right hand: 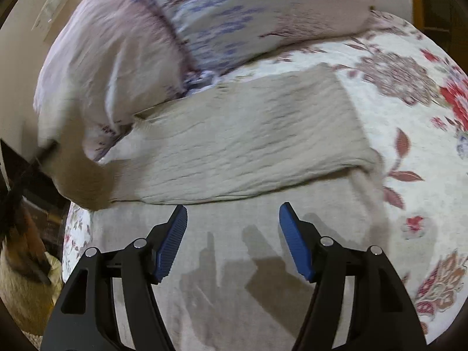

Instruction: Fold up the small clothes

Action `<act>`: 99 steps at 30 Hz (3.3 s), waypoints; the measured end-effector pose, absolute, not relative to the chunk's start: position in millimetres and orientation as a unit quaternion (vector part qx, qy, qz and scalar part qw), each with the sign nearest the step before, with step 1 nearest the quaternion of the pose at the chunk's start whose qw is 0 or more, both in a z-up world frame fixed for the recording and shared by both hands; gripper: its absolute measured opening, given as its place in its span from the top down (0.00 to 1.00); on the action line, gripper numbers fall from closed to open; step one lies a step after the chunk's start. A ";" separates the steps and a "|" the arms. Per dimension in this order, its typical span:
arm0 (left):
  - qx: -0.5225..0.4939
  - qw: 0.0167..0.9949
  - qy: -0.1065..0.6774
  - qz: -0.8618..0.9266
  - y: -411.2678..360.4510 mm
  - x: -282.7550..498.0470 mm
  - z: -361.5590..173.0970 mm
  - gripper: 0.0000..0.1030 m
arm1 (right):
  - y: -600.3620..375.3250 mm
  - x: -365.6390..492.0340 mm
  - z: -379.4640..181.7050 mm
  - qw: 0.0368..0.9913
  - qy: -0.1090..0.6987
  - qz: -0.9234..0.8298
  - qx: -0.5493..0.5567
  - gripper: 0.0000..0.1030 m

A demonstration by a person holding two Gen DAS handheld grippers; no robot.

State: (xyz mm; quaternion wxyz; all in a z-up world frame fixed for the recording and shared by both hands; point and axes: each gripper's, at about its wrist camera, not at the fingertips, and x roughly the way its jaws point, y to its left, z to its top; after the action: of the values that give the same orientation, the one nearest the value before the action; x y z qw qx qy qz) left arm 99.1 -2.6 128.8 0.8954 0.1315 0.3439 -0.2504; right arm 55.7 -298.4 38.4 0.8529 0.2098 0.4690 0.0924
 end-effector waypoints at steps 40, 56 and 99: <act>-0.247 0.874 0.386 -0.164 149.1 90.4 118.2 0.93 | -379.5 74.8 78.3 0.788 0.368 0.265 0.417 0.91; -0.310 0.803 0.497 -0.107 186.8 151.2 10.5 0.47 | -382.5 111.3 15.9 0.784 0.446 0.136 0.411 0.20; -0.211 0.783 0.502 -0.299 -22.0 154.4 50.0 0.61 | -381.4 173.6 37.7 0.789 0.460 0.233 0.334 0.74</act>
State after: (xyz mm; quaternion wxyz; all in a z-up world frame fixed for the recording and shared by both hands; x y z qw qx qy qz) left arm 154.4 -22.0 50.0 0.7832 -0.2115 0.5024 -0.2992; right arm 173.6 -381.4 37.7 0.7888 0.3340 0.4603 0.2332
